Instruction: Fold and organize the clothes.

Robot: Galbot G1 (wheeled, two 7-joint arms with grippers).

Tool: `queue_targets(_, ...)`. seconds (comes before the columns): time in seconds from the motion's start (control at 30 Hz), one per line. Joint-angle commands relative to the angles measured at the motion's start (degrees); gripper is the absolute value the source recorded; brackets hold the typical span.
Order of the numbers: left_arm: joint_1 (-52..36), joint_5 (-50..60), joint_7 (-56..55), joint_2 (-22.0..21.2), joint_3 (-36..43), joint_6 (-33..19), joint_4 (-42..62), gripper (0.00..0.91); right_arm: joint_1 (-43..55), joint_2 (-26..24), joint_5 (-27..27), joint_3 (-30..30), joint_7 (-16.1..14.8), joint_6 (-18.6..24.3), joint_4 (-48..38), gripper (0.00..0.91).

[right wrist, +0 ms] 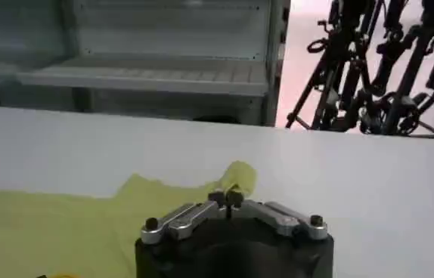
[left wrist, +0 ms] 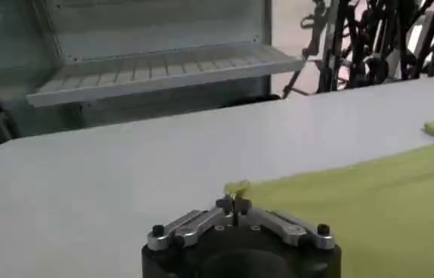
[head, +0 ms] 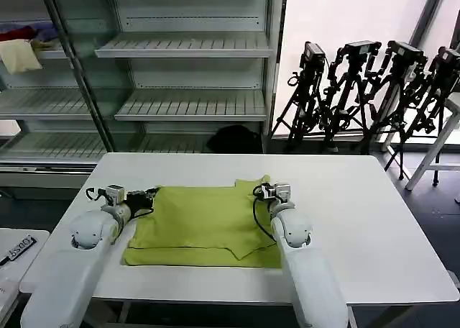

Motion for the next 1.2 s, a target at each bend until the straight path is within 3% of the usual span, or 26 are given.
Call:
queue_targets(0.03, 2.55, -3.73, -0.73, 0.86, -2.47, -0.15, -5.08, 0.0, -4.04, -2.13, 4.21, -1.27, 1.48, -0.05, 10.87, 0.0)
queue_targets(0.23, 7.44, -5.63, -0.3, 1.55, -5.23, -0.19, -9.68, 0.0, -11.76, -3.54, 4.07, -1.34, 1.2, -0.08, 18.7, 0.0)
queue_targets(0.53, 16.16, -7.07, 1.29, 1.83, -8.93, -0.4, -16.66, 0.0, -23.08, -3.01, 0.71, 1.81, -1.62, 0.2, 22.61, 0.0)
queue_targets(1.2, 26.09, -1.98, 4.43, 2.54, -12.25, -3.5, -21.72, 0.0, -29.32, -3.06, -0.3, 3.55, -3.12, 0.28, 29.1, 0.0)
